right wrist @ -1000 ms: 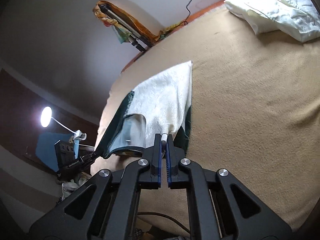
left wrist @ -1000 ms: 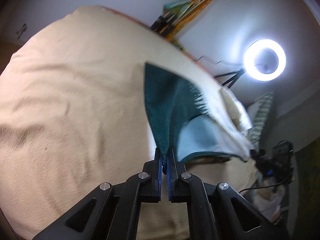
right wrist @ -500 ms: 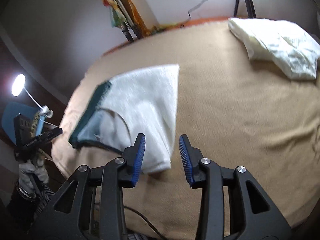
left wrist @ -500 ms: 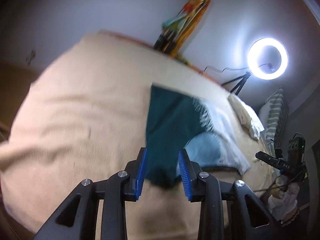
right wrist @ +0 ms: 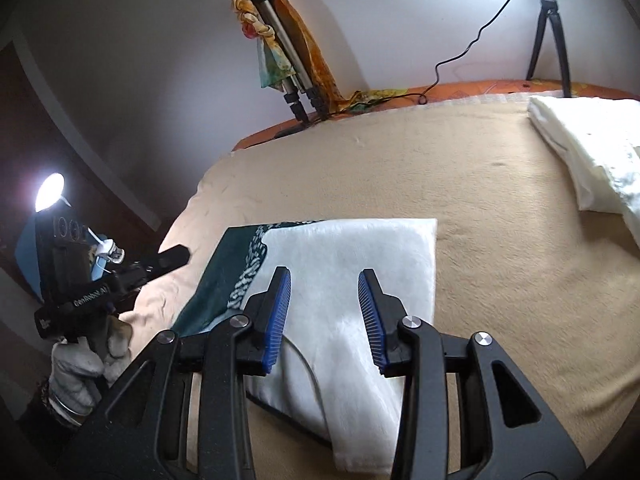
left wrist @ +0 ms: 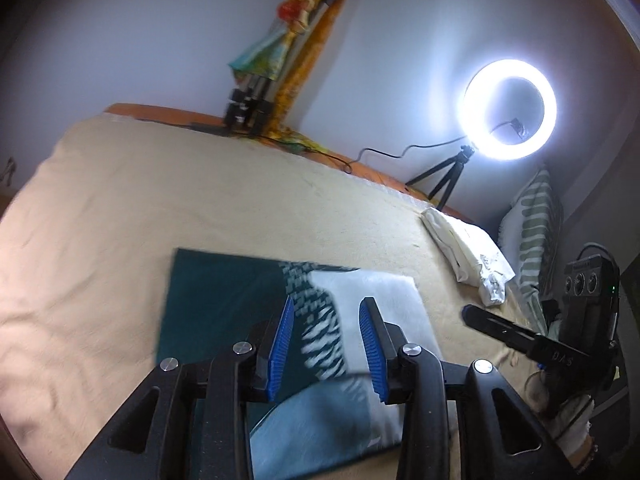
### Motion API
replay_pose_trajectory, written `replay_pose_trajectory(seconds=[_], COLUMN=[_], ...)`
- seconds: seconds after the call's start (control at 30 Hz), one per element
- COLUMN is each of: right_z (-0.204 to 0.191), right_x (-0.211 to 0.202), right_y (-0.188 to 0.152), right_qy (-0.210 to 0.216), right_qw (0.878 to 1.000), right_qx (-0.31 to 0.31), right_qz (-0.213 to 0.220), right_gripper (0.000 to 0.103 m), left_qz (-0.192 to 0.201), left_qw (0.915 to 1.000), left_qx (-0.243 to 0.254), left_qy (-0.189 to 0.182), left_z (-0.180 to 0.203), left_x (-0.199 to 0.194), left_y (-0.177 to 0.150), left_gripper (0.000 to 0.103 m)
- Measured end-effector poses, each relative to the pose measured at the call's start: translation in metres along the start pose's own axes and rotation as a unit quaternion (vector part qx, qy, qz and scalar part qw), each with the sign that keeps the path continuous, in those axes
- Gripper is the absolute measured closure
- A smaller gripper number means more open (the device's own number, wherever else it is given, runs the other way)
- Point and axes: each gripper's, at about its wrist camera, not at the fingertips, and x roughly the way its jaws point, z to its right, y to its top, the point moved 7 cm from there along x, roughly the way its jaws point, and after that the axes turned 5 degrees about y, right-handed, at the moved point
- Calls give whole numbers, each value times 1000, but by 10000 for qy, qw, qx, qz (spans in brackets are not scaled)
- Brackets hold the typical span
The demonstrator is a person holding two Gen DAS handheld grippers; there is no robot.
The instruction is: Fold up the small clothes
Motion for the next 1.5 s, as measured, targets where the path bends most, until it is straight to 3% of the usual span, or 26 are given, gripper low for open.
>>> replay_pose_trajectory(seconds=[0.3, 0.5, 0.57, 0.7, 0.83, 0.97, 1.17, 1.37, 1.5], right_z=[-5, 15, 26, 37, 53, 74, 61, 57, 63], right_x=[46, 74, 87, 95, 84, 66, 21, -5, -13], right_y=[15, 19, 13, 6, 11, 11, 1, -32, -50], right_qy=[34, -67, -285, -648, -1414, -1476, -1066, -663, -293], right_qw=[9998, 9998, 9989, 9955, 9870, 9869, 9936, 9962, 9962], right_qx=[-132, -25, -62, -265, -348, 103, 118, 296, 619], right_qz=[-119, -189, -360, -635, -683, -638, -368, -489, -541], right_gripper=[66, 66, 66, 72, 71, 71, 70, 69, 55], left_qz=[-449, -760, -573, -636, -494, -184, 254, 21, -256], left_qw=[9987, 9961, 9969, 9963, 9972, 9972, 9971, 9991, 9966], left_qx=[210, 351, 474, 543, 423, 282, 272, -193, -774], left_qy=[83, 265, 248, 190, 377, 673, 664, 369, 80], left_z=[14, 6, 8, 6, -5, -28, -48, -73, -95], left_x=[62, 88, 88, 82, 65, 37, -12, -30, -32], left_y=[-5, -24, -28, -28, -22, -13, -8, -17, -27], left_gripper=[72, 74, 73, 73, 72, 68, 50, 40, 37])
